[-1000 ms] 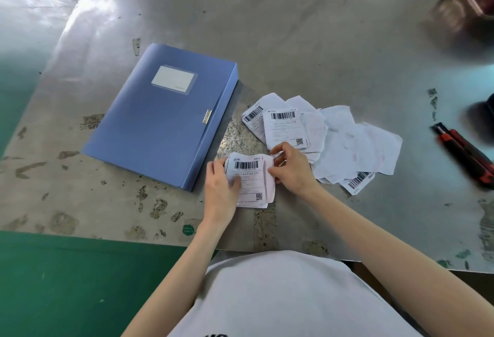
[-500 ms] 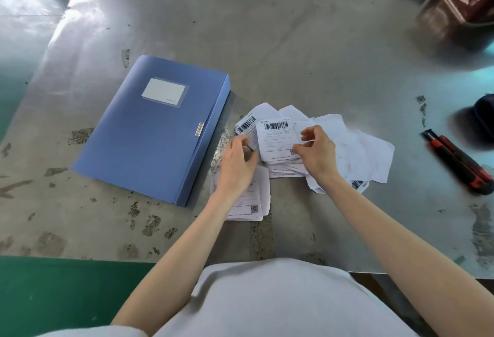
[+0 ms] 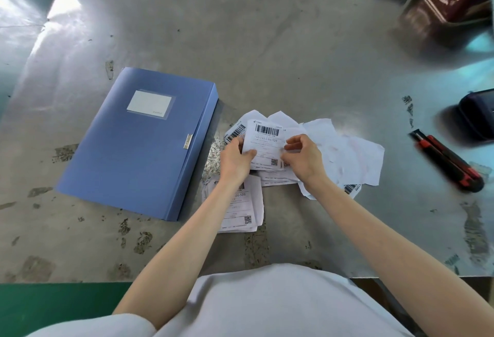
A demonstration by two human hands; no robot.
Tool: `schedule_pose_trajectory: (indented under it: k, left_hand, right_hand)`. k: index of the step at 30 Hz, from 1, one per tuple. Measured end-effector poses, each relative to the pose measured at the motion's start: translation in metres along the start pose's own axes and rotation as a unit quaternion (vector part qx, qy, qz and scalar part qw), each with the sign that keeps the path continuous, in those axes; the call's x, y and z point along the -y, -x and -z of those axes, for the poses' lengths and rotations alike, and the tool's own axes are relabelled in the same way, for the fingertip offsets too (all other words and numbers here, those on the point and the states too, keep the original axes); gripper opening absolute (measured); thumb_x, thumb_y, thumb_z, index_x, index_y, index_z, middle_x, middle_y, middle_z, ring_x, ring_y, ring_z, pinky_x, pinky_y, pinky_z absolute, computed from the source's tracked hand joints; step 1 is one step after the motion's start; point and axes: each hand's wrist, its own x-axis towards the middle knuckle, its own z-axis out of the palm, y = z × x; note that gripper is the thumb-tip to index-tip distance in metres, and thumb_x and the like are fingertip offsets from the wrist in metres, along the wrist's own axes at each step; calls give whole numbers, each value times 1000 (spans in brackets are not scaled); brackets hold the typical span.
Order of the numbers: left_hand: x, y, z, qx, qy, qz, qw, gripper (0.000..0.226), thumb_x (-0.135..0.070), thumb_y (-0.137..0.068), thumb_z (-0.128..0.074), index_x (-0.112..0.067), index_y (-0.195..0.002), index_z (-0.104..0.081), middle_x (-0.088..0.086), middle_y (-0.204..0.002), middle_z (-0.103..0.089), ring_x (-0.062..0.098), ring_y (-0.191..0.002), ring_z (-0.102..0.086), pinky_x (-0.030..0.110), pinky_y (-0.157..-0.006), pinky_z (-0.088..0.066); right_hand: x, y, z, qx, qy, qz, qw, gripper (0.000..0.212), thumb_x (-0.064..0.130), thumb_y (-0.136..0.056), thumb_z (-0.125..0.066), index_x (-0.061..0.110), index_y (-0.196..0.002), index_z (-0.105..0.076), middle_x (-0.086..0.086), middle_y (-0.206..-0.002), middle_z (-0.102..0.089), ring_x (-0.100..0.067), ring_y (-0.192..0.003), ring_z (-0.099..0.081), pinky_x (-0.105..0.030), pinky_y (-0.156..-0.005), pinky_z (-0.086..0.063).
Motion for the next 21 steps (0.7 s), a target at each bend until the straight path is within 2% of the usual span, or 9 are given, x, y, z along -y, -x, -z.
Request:
schedule_pose_trajectory:
  k: [3,6,9,12,16,19,21]
  left_hand:
    - [4,1,7,7,32,11,999,12,-9,-91,-59,-9,-103,-61,7,-108,-68,27,-95,-67,44,-82,-55]
    - [6,3,13,-26,20,-2,999,11,-11,-93,-56,-12,-102,-62,4,-107,-68,19,-95,-64,34,-81,-52]
    - [8,5,17,-38,37,4,999,17,-11,-93,-55,-16,-107,-63,0,-108,-67,17,-99,-62,35,-87,-52]
    - [13,7,20,-39,45,15,998,18,-12,-94,-54,-17,-110,-62,-1,-110,-66,17,-102,-62,38,-90,-53]
    - [17,7,23,-43,55,34,997,20,-13,-95,-53,-17,-113,-60,1,-112,-66,18,-102,-63,42,-91,-54]
    - [18,7,25,-47,55,43,996,18,-14,-94,-54,-17,-111,-59,0,-110,-67,20,-99,-65,45,-86,-56]
    - [17,6,26,-47,60,49,996,15,-15,-94,-54,-20,-109,-57,0,-110,-67,20,-99,-65,46,-84,-56]
  right_hand:
    - [1,-2,4,-35,21,22,999,30,0,-78,-61,10,-106,-54,-6,-107,-62,-16,-88,-56,-25,-78,-44]
    - [0,-8,8,-69,63,46,995,36,1,-78,-61,8,-112,-52,-8,-118,-54,-23,-107,-49,-32,-90,-42]
    - [-5,-14,9,-76,135,33,987,48,12,-75,-70,9,-118,-48,-11,-122,-46,-30,-114,-39,-35,-94,-34]
    - [-9,-16,7,-75,216,14,973,62,26,-71,-78,10,-121,-44,-13,-124,-42,-33,-115,-37,-37,-96,-31]
    - [-12,-17,8,-89,234,25,968,63,22,-71,-78,8,-121,-42,-13,-123,-45,-33,-113,-40,-37,-94,-32]
    - [-10,-18,11,-106,174,48,978,54,9,-76,-72,7,-120,-41,-11,-121,-51,-29,-111,-46,-35,-85,-37]
    - [-7,-19,16,-120,130,51,983,43,5,-81,-65,7,-118,-43,-11,-112,-56,-28,-103,-51,-31,-76,-36]
